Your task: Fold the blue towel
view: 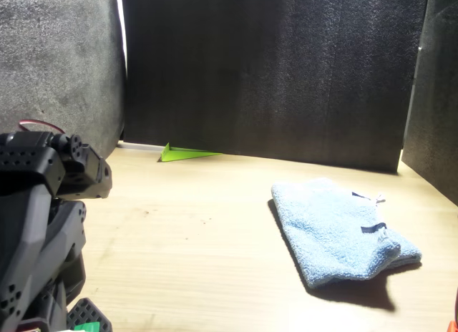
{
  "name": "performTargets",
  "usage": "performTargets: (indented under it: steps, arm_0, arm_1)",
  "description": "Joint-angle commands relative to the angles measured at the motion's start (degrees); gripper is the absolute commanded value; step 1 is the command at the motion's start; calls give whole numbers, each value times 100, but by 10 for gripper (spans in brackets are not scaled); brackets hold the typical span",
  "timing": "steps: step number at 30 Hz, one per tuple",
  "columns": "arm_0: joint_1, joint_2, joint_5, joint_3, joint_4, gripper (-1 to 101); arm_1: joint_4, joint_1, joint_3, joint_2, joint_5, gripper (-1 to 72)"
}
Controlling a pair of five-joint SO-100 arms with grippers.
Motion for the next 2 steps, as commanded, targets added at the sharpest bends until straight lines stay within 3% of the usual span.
performTargets:
  steps: [1, 2]
  arm_0:
    - [79, 62, 79, -18, 44, -3]
    - [79, 62, 79, -18, 44, -3]
  arm_1:
    - [97, -70, -185, -9, 132, -1]
    - [97, -70, -185, -9, 132, -1]
